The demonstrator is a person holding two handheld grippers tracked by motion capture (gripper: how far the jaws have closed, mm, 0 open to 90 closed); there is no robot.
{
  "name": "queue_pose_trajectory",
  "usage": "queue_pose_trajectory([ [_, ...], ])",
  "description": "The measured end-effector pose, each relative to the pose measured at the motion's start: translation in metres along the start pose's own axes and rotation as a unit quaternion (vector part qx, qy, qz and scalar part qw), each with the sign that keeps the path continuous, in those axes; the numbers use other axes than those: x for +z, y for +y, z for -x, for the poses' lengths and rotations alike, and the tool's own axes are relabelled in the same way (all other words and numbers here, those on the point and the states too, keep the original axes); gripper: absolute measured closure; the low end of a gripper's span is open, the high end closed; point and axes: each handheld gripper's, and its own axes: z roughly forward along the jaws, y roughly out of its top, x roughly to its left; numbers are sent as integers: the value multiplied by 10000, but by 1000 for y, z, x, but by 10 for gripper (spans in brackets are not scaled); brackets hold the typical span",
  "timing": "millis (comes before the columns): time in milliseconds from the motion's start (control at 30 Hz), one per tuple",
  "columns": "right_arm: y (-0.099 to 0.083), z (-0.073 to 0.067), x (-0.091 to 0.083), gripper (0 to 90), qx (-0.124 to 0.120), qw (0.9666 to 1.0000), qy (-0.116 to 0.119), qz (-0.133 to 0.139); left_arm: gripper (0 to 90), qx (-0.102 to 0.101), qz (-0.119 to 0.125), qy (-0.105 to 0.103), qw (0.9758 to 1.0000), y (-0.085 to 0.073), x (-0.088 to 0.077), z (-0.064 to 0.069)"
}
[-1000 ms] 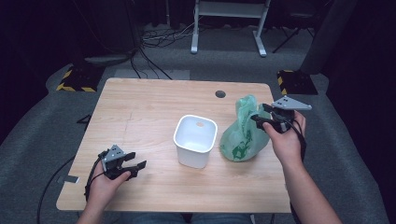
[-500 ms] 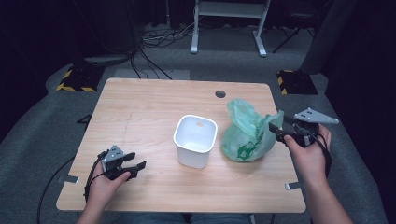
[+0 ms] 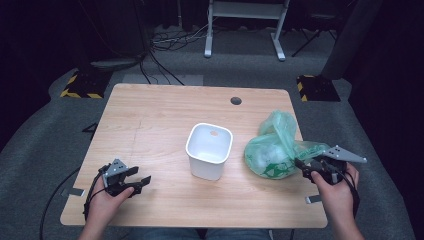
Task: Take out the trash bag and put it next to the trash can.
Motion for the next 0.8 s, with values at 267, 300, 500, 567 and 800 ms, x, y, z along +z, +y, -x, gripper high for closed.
queue_pose_trajectory([
  [267,-35,-4,-1,315,101,9998,48,-182,322,-4,-126,108,9999,-9,-14,-4],
  [300,-39,-5,0,312,86,9998,49,-189,320,8,-133,131,9998,-10,-16,-5],
  [500,-59,-6,6,287,24,9993,116,-364,303,17,-252,224,9994,-18,-27,-12],
  [567,-65,-7,8,277,24,9991,125,-408,296,48,-311,271,9991,-20,-30,-14],
  [800,-79,-10,14,245,-52,9983,173,-550,273,82,-407,475,9980,-25,-40,-23],
])
